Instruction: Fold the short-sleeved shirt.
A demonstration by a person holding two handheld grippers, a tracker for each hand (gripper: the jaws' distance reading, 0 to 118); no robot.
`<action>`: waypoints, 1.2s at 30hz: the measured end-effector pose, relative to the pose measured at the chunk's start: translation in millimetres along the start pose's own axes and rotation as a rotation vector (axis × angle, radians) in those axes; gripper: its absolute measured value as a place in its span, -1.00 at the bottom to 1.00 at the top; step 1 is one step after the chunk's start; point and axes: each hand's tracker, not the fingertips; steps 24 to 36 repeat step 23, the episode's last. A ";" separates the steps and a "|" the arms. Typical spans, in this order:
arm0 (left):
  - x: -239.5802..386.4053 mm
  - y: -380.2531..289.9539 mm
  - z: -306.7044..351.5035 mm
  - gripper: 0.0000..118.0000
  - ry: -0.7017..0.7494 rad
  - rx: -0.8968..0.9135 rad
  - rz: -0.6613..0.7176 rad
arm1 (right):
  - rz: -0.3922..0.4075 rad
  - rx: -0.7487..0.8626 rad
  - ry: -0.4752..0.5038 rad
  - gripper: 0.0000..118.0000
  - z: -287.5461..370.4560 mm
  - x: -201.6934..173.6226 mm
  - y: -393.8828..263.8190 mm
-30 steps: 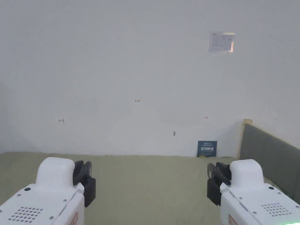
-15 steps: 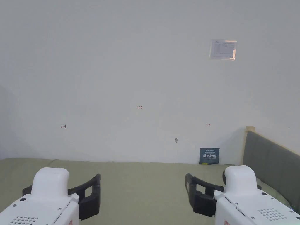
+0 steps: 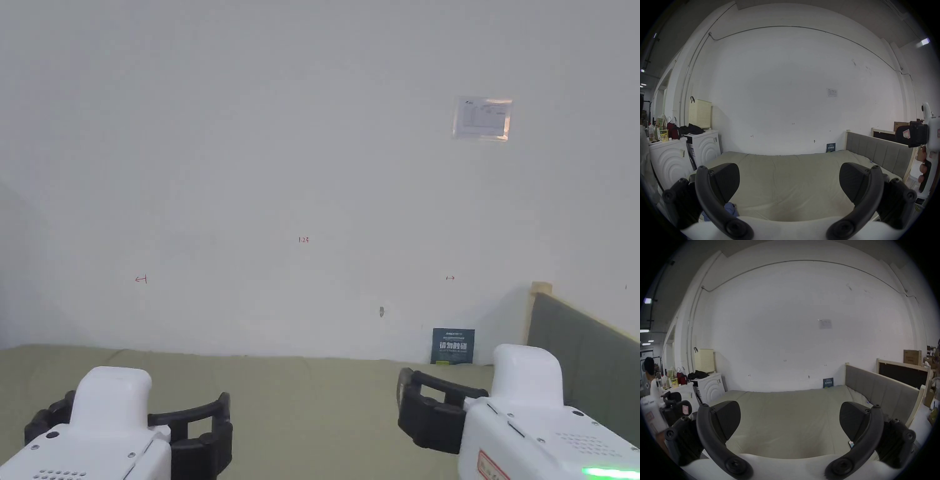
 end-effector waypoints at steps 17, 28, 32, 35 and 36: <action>6.5 6.9 1.9 1.00 -0.008 0.008 -0.003 | -0.069 -0.002 0.006 1.00 4.4 8.5 7.2; 7.1 4.1 3.4 1.00 -0.026 0.008 0.000 | 0.000 -0.005 0.016 1.00 -1.1 12.1 0.6; 7.1 4.1 3.4 1.00 -0.026 0.008 0.000 | 0.000 -0.005 0.016 1.00 -1.1 12.1 0.6; 7.1 4.1 3.4 1.00 -0.026 0.008 0.000 | 0.000 -0.005 0.016 1.00 -1.1 12.1 0.6; 7.1 4.1 3.4 1.00 -0.026 0.008 0.000 | 0.000 -0.005 0.016 1.00 -1.1 12.1 0.6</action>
